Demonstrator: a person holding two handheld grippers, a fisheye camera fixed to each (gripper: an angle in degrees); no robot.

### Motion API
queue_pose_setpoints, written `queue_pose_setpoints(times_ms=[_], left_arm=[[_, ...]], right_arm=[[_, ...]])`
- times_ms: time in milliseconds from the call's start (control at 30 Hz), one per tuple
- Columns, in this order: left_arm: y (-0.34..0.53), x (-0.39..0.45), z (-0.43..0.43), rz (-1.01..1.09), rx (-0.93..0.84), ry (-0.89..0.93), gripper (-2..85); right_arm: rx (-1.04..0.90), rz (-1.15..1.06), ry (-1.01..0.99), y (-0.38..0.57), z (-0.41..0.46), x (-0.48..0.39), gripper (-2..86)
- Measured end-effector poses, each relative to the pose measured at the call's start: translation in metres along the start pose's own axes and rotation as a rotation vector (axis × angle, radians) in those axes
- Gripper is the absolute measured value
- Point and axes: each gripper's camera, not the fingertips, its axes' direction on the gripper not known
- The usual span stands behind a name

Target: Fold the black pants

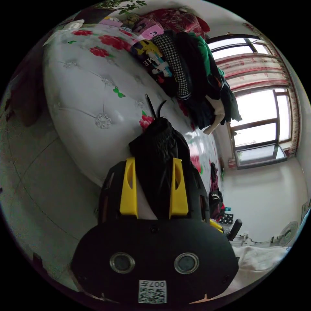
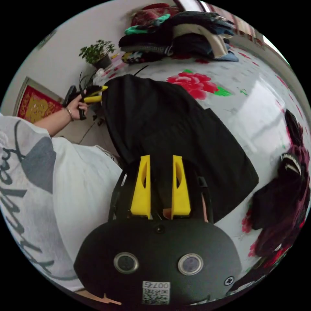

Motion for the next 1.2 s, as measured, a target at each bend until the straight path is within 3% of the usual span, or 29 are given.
queue_pose_setpoints(times_ms=[100, 200, 367, 433, 700, 767, 867, 1067, 1200], left_arm=[[-0.002, 0.005, 0.008, 0.024, -0.033, -0.045, 14.3], [-0.009, 0.016, 0.015, 0.010, -0.031, -0.082, 13.8], [-0.020, 0.045, 0.028, 0.046, -0.066, -0.252, 11.4], [-0.021, 0.049, 0.030, 0.020, -0.050, -0.250, 10.9], [-0.022, 0.076, 0.040, 0.024, -0.007, -0.211, 11.3], [-0.025, 0.087, 0.045, 0.029, -0.022, -0.288, 10.0], [-0.033, 0.100, 0.052, 0.001, -0.054, -0.345, 7.7], [-0.028, 0.088, 0.058, -0.213, 0.036, -0.046, 3.3], [-0.021, 0.138, 0.064, -0.096, 0.108, 0.051, 1.2]], right_arm=[[-0.120, -0.100, -0.004, -0.024, 0.042, -0.023, 5.0], [-0.122, -0.096, 0.129, -0.034, 0.058, -0.030, 2.9], [-0.121, -0.122, 0.045, -0.044, 0.055, -0.025, 0.5], [-0.125, -0.157, -0.025, -0.043, 0.056, -0.026, 0.7], [-0.081, -0.224, 0.019, -0.055, 0.063, -0.028, 4.4], [-0.196, -0.269, 0.073, -0.059, 0.087, -0.028, 4.1], [-0.160, -0.359, 0.202, -0.050, 0.088, -0.028, 2.6], [-0.079, -0.295, -0.043, -0.031, 0.050, 0.012, 2.7], [-0.104, -0.218, -0.107, -0.012, 0.046, 0.048, 5.5]])
